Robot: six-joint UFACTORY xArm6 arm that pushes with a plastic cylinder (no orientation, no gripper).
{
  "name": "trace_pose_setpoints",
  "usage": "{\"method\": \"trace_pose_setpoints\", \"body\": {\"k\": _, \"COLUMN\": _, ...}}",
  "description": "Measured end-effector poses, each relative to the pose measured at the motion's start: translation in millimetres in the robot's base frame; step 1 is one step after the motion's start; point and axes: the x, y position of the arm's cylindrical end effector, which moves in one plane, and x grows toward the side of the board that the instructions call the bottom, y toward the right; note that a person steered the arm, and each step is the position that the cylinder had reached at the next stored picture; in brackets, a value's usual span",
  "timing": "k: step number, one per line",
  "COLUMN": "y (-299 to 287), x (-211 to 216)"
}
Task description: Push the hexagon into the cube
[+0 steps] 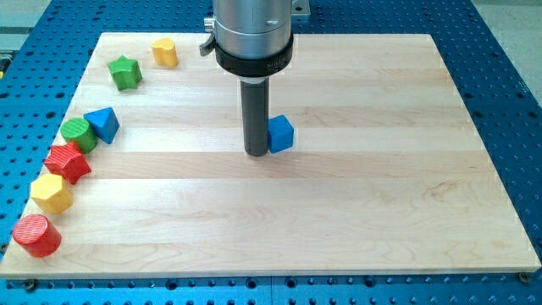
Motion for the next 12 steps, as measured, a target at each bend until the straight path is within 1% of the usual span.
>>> {"method": "trace_pose_setpoints", "body": {"k": 1, "y": 30.3, "x": 19.8}}
{"method": "trace_pose_setpoints", "body": {"k": 2, "y": 55.6, "x": -3.5}}
{"method": "trace_pose_setpoints", "body": {"k": 3, "y": 8.4, "x": -9.2}}
{"method": "trace_pose_setpoints", "body": {"k": 4, "y": -32.9, "x": 60.4}}
{"method": "trace_pose_setpoints", "body": {"k": 5, "y": -86.8, "x": 102.2}}
{"method": "trace_pose_setpoints", "body": {"k": 6, "y": -96.5, "x": 162.2}}
{"method": "trace_pose_setpoints", "body": {"k": 7, "y": -156.4, "x": 164.7}}
{"method": "trace_pose_setpoints", "body": {"k": 8, "y": -192.6, "x": 165.1}}
{"method": "trace_pose_setpoints", "body": {"k": 9, "y": -210.2, "x": 163.1}}
{"method": "trace_pose_setpoints", "body": {"k": 10, "y": -249.1, "x": 157.6}}
{"method": "trace_pose_setpoints", "body": {"k": 12, "y": -279.3, "x": 164.1}}
